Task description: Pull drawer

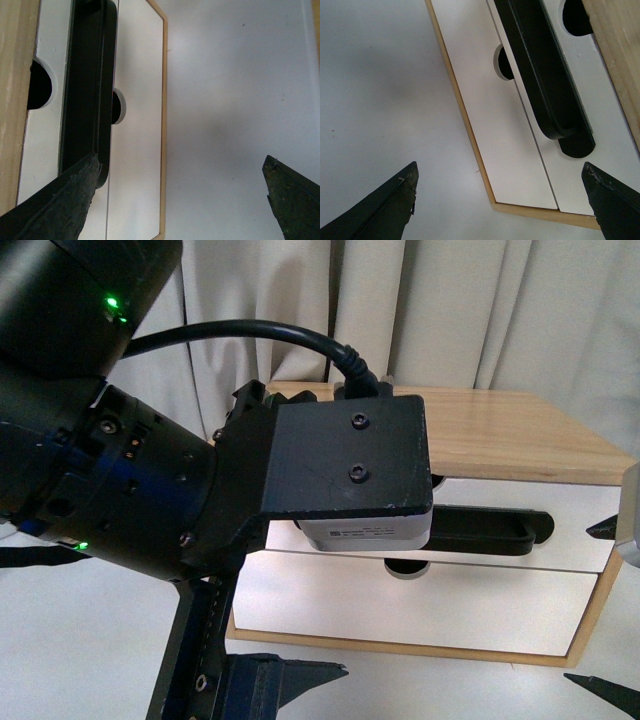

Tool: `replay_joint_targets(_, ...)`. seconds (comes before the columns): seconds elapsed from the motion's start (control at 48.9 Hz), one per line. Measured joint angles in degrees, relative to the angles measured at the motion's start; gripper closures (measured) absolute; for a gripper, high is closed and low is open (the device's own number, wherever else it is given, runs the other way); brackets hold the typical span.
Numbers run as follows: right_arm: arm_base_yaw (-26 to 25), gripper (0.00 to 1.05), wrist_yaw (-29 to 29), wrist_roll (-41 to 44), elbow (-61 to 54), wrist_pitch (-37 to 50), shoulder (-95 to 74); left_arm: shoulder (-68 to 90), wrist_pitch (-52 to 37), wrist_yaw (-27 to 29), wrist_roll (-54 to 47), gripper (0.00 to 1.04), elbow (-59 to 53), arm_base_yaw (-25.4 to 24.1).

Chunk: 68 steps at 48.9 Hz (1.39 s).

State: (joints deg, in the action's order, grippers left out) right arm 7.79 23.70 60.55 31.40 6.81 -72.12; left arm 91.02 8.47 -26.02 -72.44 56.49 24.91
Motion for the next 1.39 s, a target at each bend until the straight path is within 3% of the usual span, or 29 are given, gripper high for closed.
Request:
replay_joint_targets(0.307, 1.14, 0.09, -1.64, 0.90, 1.79, 3.45, -4.92, 4.98, -0.70, 3.89, -2.05, 0.06, 3.32, 0.00)
replay_joint_targets(1.391, 2.45, 0.09, -1.53, -0.37, 7.67, 3.02, -10.84, 12.63, 1.29, 8.48, -3.43, 0.06, 10.43, -0.04)
